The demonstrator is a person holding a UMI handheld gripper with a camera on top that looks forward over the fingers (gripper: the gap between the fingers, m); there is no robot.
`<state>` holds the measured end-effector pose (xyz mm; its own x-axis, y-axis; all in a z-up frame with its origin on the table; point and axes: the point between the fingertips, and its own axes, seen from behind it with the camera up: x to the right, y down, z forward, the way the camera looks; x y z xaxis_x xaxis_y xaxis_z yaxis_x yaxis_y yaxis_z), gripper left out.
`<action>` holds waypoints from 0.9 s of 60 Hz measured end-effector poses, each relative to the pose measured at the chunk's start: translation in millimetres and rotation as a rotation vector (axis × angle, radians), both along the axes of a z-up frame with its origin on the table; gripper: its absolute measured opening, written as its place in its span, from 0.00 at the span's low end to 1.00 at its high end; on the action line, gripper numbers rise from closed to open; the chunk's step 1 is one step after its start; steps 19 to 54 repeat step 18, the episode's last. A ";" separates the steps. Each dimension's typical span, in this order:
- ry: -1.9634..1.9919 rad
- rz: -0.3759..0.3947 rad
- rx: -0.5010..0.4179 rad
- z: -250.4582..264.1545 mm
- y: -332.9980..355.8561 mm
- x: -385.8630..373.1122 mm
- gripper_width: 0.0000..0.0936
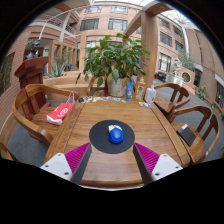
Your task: Arrange mouse
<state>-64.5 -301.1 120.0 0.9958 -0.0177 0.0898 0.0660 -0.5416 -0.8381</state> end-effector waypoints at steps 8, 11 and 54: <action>0.010 0.005 -0.004 -1.2 -13.5 -4.5 0.91; 0.010 0.006 0.002 0.7 -14.6 -4.4 0.91; 0.001 0.009 -0.006 -2.4 -16.7 -2.1 0.91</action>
